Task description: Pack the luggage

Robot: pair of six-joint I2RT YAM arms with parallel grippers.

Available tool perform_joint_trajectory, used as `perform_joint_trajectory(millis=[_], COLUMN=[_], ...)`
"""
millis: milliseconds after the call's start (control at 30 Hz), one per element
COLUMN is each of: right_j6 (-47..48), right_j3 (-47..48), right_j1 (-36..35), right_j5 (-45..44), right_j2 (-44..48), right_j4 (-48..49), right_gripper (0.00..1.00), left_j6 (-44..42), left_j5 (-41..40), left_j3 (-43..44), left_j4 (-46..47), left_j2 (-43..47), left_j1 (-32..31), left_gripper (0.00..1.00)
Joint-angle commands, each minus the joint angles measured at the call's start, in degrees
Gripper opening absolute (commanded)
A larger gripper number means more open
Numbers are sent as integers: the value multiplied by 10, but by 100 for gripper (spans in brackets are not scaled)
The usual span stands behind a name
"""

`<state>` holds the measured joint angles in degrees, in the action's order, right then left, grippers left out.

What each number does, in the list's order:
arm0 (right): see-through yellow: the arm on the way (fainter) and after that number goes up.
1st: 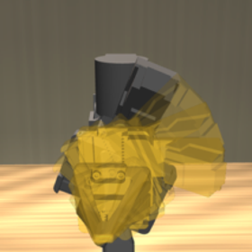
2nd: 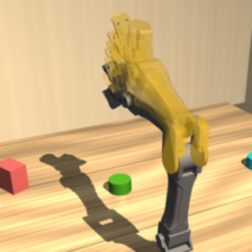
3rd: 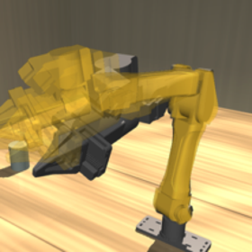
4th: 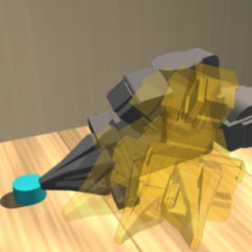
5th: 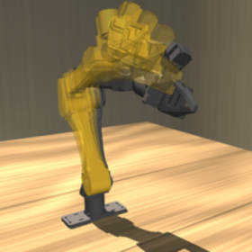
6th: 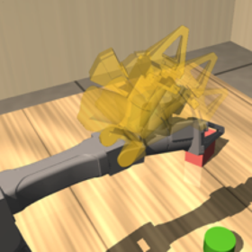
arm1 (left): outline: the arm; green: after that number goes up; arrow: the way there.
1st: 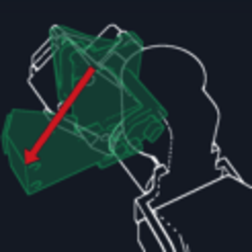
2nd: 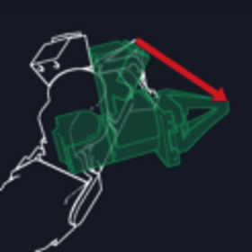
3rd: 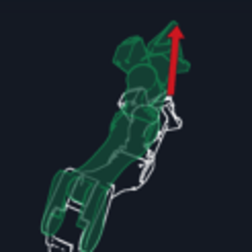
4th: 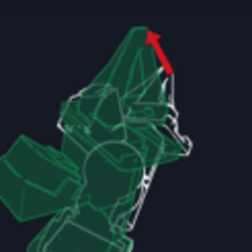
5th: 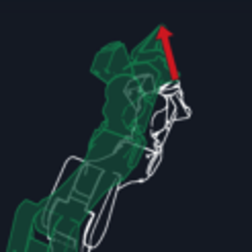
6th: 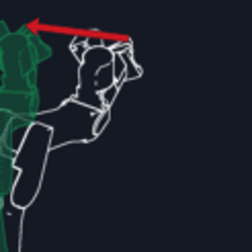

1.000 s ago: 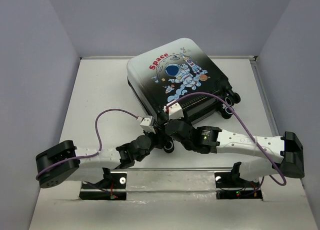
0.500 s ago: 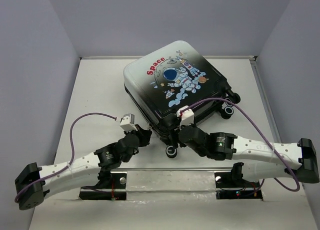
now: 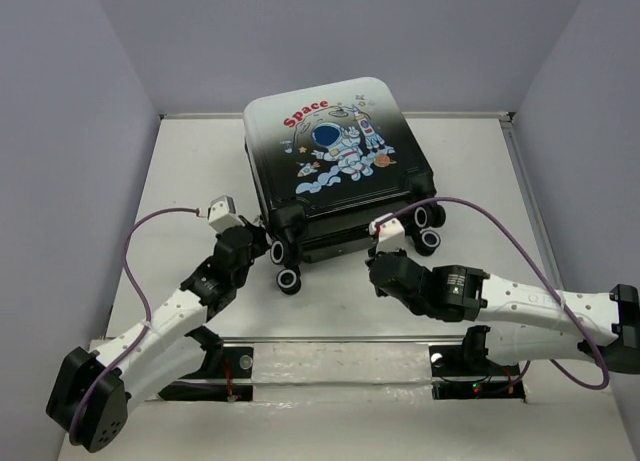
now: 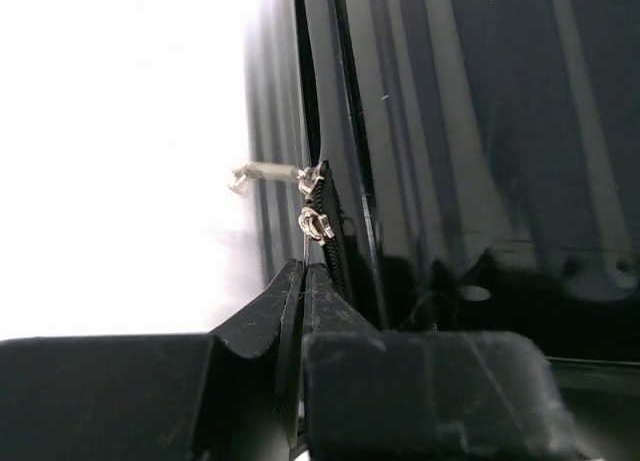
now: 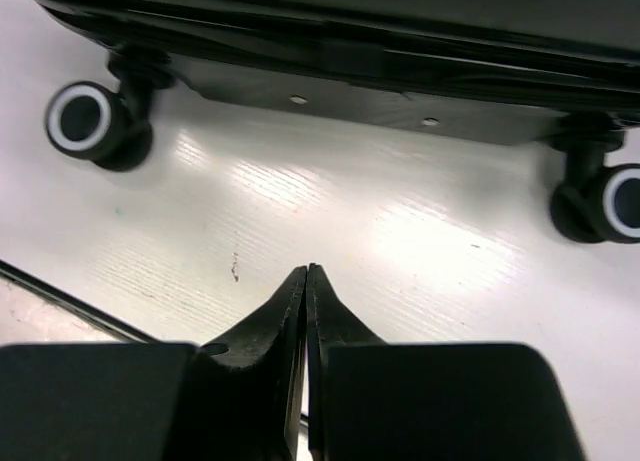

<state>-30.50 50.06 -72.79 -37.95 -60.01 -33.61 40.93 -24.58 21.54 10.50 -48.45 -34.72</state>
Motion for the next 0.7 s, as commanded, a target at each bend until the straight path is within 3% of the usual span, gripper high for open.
perform_joint_trajectory(millis=[0,33,67,133,167,233,300,333,367,400,433,500,533,667], right_j6=[4,13,19,32,33,40,47,52,54,63,70,80,86,112], right_j3=[-2,-2,-3,-5,-5,-1,1,6,9,13,15,28,33,62], right_j1=[-1,-1,-1,-1,-1,-1,-1,-1,-6,-6,-6,-11,-11,-11], right_j5=[-22,-17,-11,8,12,23,39,50,65,101,120,171,180,207], right_j2=[16,16,15,7,6,5,9,9,14,17,23,40,46,82], right_j4=[-2,5,13,40,48,63,75,79,90,99,110,130,134,143], right_gripper=[7,7,7,7,7,7,14,35,47,66,74,84,93,100], left_j6=[-41,-39,-38,-36,-36,-42,-48,-50,-57,-61,-64,-73,-75,-88], left_j5=[-49,-40,-23,-8,5,12,13,15,18,22,35,58,73,162], left_j3=[32,27,25,18,18,30,48,72,84,110,123,147,170,225], left_j4=[29,31,28,13,2,-36,-69,-86,-104,-122,-135,-138,-135,-110], left_j2=[22,40,52,103,123,188,226,257,267,278,292,299,302,303], left_j1=[24,24,24,23,23,19,19,19,20,19,19,19,20,19], left_gripper=[12,21,45,65,81,98,99,99,99,99,99,99,99,99])
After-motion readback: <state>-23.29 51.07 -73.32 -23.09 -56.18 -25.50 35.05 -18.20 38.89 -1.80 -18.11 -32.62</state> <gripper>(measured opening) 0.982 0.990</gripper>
